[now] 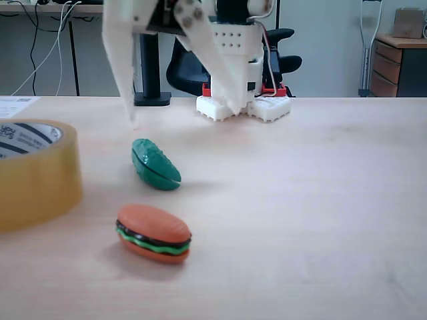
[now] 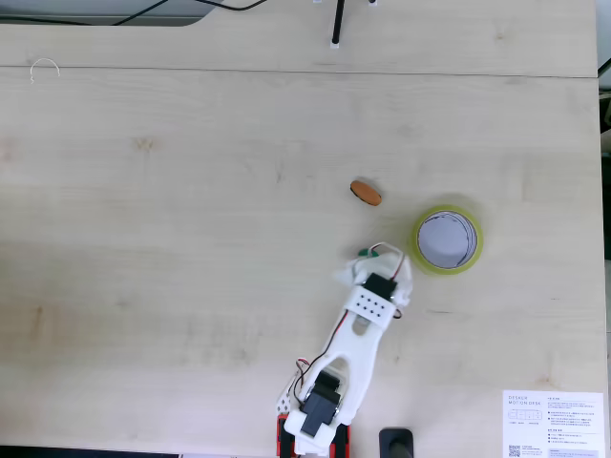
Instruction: Grasp a cucumber and put it in the hole.
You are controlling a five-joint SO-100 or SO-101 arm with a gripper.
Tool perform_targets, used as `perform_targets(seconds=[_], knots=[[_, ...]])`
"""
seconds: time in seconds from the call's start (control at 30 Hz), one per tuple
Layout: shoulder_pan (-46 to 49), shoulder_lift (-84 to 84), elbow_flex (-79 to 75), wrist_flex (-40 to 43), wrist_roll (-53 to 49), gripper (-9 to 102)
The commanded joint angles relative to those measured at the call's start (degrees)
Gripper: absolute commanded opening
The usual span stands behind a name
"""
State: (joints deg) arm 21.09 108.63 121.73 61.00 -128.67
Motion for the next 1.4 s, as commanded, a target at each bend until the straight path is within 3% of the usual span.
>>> perform_targets(seconds=[0.0, 0.6, 0.93, 1.23, 1.37], knots=[[-1.2, 3.8, 1.8, -1.5, -0.4, 45], [-2.5, -7.1, 4.0, -15.6, -2.5, 46], [-0.4, -10.2, 3.5, -17.3, -4.6, 42], [1.0, -6.9, 6.2, -17.2, -17.8, 41], [0.8, -5.4, 8.8, -17.3, -24.3, 35]])
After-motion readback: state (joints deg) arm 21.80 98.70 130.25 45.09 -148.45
